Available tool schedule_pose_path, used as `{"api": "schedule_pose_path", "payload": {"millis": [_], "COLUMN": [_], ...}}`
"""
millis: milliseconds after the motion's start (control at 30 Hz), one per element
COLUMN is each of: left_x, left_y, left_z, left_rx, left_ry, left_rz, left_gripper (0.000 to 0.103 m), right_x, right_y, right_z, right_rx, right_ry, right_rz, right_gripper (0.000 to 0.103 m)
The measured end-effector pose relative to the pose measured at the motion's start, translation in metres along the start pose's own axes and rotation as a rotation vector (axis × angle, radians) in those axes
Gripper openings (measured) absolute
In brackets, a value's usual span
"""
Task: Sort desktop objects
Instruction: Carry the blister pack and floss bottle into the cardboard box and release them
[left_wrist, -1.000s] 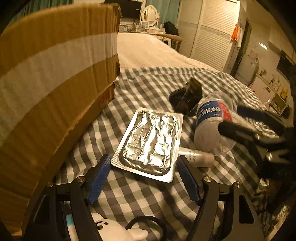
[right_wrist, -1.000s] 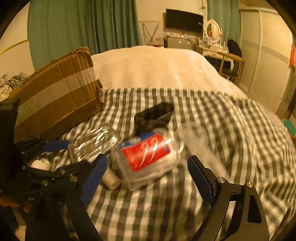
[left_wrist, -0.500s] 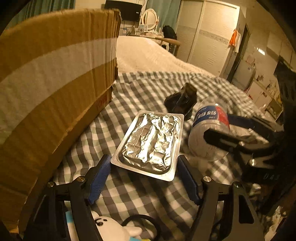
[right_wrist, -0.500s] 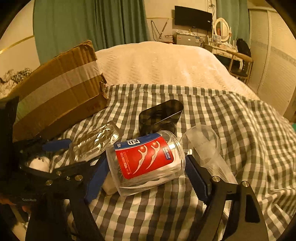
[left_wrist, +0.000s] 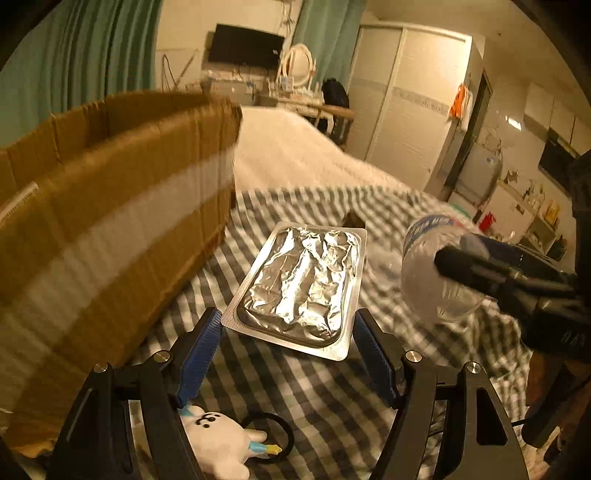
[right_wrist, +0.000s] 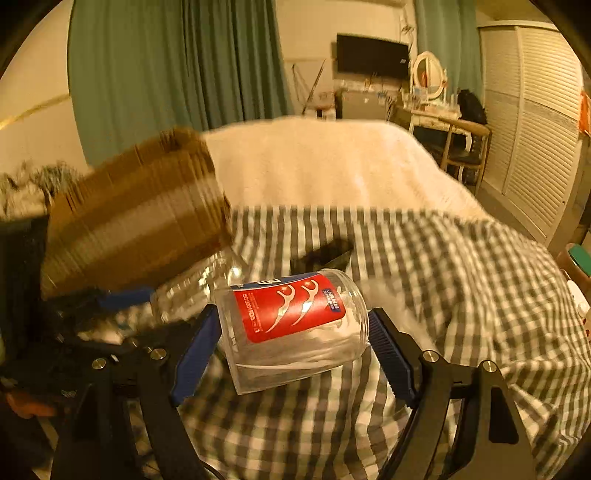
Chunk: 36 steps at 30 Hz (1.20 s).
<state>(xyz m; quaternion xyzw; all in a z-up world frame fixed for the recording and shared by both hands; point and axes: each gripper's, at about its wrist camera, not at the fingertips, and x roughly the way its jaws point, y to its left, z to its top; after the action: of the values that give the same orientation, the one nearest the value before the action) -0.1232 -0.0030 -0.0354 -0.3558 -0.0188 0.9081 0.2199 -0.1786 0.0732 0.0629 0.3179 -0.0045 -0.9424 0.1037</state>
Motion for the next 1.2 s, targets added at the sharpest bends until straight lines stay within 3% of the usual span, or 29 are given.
{"api": "schedule_pose_path", "payload": {"millis": [233,433,600,700,833,967,1067,1200], "left_x": [-0.073,-0.131,-0.131,-0.126,-0.111,-0.100,-0.104,-0.110], "left_y": [0.001,0.029,0.076,0.096,0.106,0.109,0.108,0.094], "left_z": [0.027,0.045,0.048,0.042,0.034,0.030,0.028,0.028], "left_rx": [-0.028,-0.086,-0.197,-0.239,-0.259,-0.284,-0.305,-0.289], "left_ry": [-0.223,-0.380,-0.353,-0.314,-0.258,-0.196,-0.210,-0.232], "left_rz": [0.026,0.213,0.353,0.377,0.412,0.469,0.455,0.431], "left_gripper": [0.074,0.074,0.074,0.074,0.076,0.100,0.101,0.102], "right_x": [-0.039,-0.032,-0.006,0.020,0.054,0.055,0.029,0.008], "right_y": [0.030,0.069,0.117,0.149,0.162,0.154,0.130,0.098], "right_z": [0.046,0.098,0.129,0.132,0.126,0.115,0.110,0.099], "right_rx": [-0.041,-0.110,-0.153,-0.216,-0.178,-0.145,-0.116,-0.077], "right_ry": [-0.142,-0.209,-0.205,-0.184,-0.120,-0.124,-0.175,-0.164], "right_rz": [0.032,0.118,0.246,0.265,0.297,0.306,0.279,0.204], "right_gripper": [0.080,0.079,0.079,0.078,0.079,0.083,0.087,0.087]}}
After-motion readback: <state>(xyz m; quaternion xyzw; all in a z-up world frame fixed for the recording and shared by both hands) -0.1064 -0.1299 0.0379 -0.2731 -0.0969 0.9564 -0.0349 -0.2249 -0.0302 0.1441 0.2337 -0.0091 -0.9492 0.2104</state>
